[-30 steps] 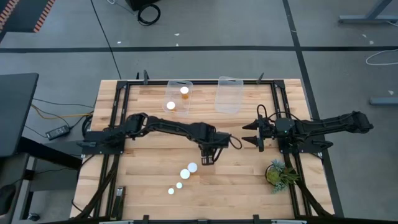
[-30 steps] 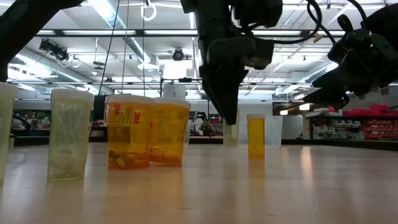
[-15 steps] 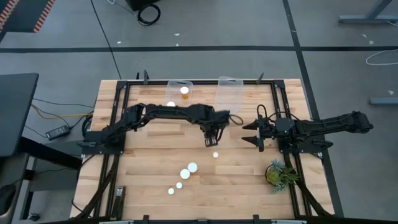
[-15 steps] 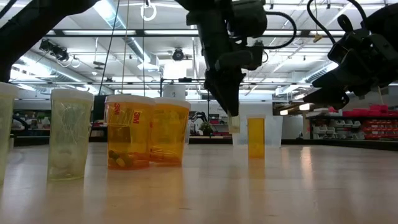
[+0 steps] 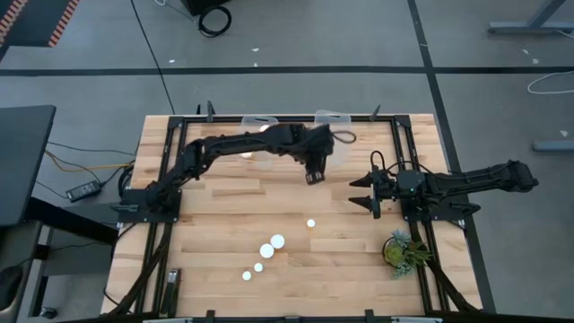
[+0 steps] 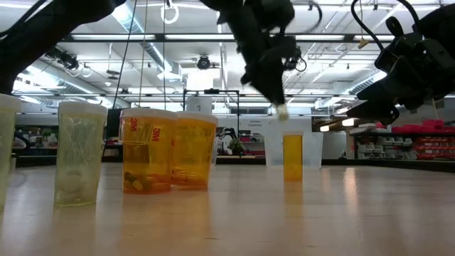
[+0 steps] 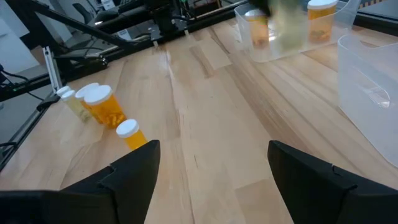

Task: Pick and place medicine bottles into bin by pill shape (circle, oval)
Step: Put the small yellow pill bottle into the right transparent bin

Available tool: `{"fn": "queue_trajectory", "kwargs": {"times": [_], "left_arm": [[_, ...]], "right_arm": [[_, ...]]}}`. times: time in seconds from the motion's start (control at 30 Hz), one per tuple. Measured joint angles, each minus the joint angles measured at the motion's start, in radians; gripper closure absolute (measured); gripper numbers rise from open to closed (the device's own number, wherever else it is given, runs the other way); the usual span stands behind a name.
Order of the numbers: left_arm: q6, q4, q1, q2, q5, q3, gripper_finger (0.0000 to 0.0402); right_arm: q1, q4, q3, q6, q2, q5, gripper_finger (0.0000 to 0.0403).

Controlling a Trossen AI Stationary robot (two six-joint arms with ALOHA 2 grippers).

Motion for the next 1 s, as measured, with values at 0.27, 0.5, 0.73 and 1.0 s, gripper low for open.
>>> {"fn": "queue_trajectory", "kwargs": {"times": [0.27,0.5,0.73,1.0], "left_arm": [[0.022,0.104,0.08,-0.001,-0.04,0.081,0.028],[0.055,0.17,0.148,0.015,-0.036,0.081,0.0278],[0.058,0.268,0.198,0.02,-0.01,0.081,0.0278],[0.055,0.392,0.223,0.02,0.048,0.081,0.0282]], "right_arm": [[0.0,0.0,0.0,0.0,0.0,0.0,0.0098],[0.0,0.0,0.0,0.0,0.0,0.0,0.0098],[0.0,0.0,0.0,0.0,0.0,0.0,0.0098],[0.0,0.0,0.0,0.0,0.0,0.0,0.0098]]}}
